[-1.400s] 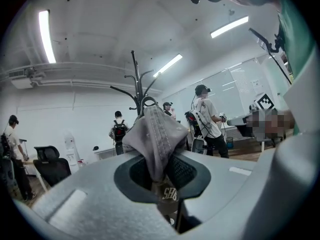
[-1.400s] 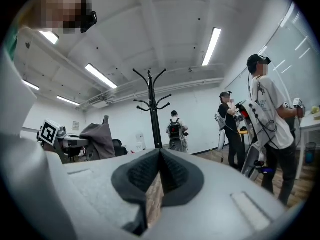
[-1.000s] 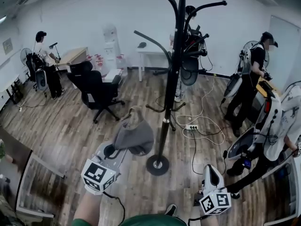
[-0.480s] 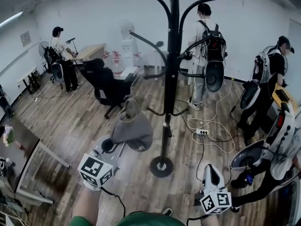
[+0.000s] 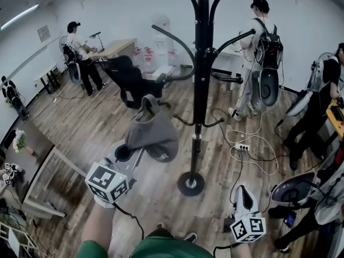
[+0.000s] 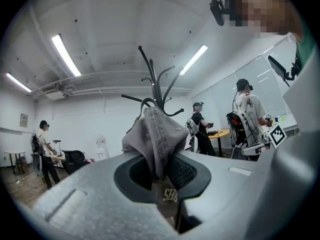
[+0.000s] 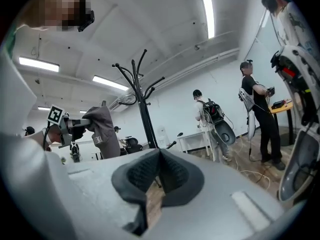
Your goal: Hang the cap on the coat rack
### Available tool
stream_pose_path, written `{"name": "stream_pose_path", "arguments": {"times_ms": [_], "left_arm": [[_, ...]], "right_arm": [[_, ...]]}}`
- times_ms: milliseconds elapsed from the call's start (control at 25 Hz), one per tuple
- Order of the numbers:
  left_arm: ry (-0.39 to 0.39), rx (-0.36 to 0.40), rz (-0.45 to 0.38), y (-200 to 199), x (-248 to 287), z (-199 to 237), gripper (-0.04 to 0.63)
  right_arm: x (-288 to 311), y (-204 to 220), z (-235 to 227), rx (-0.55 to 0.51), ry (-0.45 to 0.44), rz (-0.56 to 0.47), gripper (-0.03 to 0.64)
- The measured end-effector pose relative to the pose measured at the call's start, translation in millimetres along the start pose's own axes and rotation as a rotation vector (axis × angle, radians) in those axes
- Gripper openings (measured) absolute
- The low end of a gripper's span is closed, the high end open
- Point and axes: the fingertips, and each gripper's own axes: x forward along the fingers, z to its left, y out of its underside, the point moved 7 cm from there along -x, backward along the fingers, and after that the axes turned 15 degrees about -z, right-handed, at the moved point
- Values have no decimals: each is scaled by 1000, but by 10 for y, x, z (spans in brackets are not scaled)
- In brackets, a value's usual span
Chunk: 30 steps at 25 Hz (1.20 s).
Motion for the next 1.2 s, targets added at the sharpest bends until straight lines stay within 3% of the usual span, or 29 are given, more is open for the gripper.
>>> {"name": "stream_pose_path", "arguments": {"times_ms": [440,760,1200], "left_arm": [[33,-18,-55,-34,492,264,48],[132,-45,-103,3,718,472,48],[203,-66,-97,230,955,642,48]], "right_arm": [[331,-73,-96,-33,41,-8,3],[601,-54,93,-72,64,-20,3],[792,86,198,-90,92,-10,3]]}}
